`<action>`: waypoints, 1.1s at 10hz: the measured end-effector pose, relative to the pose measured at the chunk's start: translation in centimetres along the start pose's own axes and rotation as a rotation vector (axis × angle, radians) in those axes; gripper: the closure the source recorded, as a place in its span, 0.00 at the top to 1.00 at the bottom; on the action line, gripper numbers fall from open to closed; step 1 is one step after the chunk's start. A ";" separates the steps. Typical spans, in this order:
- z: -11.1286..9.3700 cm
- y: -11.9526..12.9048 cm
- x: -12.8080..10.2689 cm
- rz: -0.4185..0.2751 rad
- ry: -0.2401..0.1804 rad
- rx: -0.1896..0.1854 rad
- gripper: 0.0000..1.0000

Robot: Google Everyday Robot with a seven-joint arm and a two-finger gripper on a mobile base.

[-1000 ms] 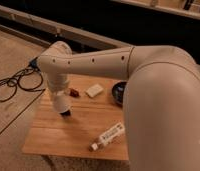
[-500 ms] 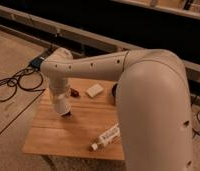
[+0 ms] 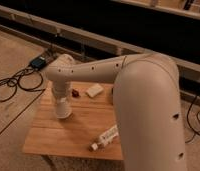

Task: Place the ceramic cup over the eraser

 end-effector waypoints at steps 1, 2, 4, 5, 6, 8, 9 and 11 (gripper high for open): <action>0.5 -0.2 0.0 0.001 0.001 -0.003 0.80; 0.7 -0.3 0.1 0.002 0.002 -0.006 0.80; 0.9 -0.4 0.1 0.004 0.001 -0.011 0.80; 0.9 -0.3 0.1 0.003 0.001 -0.011 0.80; 0.9 -0.3 0.1 0.003 0.001 -0.011 0.80; 0.9 -0.3 0.1 0.003 0.001 -0.011 0.80; 0.9 -0.4 0.1 0.004 0.001 -0.011 0.80; 0.9 -0.3 0.1 0.003 0.001 -0.012 0.80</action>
